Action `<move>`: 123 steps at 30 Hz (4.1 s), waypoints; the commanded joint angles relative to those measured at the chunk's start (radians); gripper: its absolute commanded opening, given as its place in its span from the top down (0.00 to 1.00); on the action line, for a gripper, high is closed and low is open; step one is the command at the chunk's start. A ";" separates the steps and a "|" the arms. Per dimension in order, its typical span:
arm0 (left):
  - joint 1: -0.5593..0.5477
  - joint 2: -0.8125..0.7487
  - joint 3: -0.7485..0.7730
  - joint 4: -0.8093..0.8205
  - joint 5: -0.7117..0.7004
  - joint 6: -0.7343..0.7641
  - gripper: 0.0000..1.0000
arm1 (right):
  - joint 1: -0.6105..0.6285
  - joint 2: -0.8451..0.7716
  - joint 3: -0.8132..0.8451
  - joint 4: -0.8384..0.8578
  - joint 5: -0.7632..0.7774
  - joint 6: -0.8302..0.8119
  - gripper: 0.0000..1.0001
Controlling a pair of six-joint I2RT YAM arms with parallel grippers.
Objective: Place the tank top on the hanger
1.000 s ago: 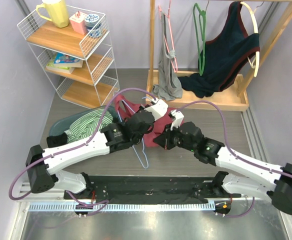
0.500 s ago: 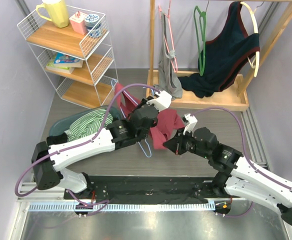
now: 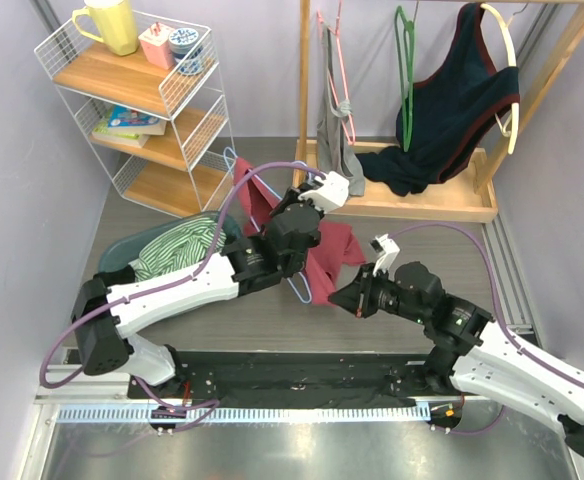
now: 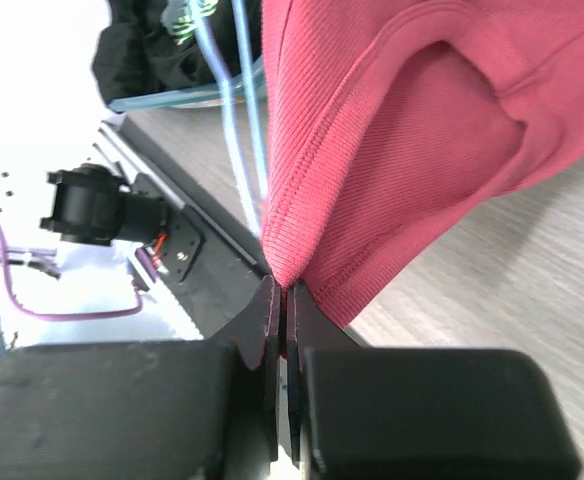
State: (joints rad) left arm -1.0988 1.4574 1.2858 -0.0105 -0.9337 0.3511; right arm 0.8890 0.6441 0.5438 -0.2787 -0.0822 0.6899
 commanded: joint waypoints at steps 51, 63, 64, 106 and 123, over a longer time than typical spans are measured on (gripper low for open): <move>0.037 -0.035 0.014 0.133 0.096 -0.219 1.00 | 0.005 0.069 0.099 0.199 -0.025 0.097 0.99; 0.037 -0.086 -0.020 0.026 0.205 -0.415 1.00 | 0.005 0.170 0.243 0.156 0.041 -0.007 0.99; 0.037 -0.094 -0.028 0.021 0.210 -0.428 1.00 | 0.007 0.175 0.251 0.154 0.042 -0.015 0.99; 0.065 -0.121 -0.055 -0.086 0.483 -0.525 1.00 | 0.005 0.315 0.337 0.036 0.130 -0.155 0.29; 0.065 -0.126 -0.051 -0.088 0.458 -0.491 1.00 | 0.007 0.327 0.209 0.076 0.074 -0.101 0.59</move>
State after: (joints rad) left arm -1.0344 1.3731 1.2240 -0.1329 -0.4709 -0.1448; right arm 0.8894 0.9688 0.7536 -0.2539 -0.0193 0.5777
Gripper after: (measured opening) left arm 0.034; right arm 0.480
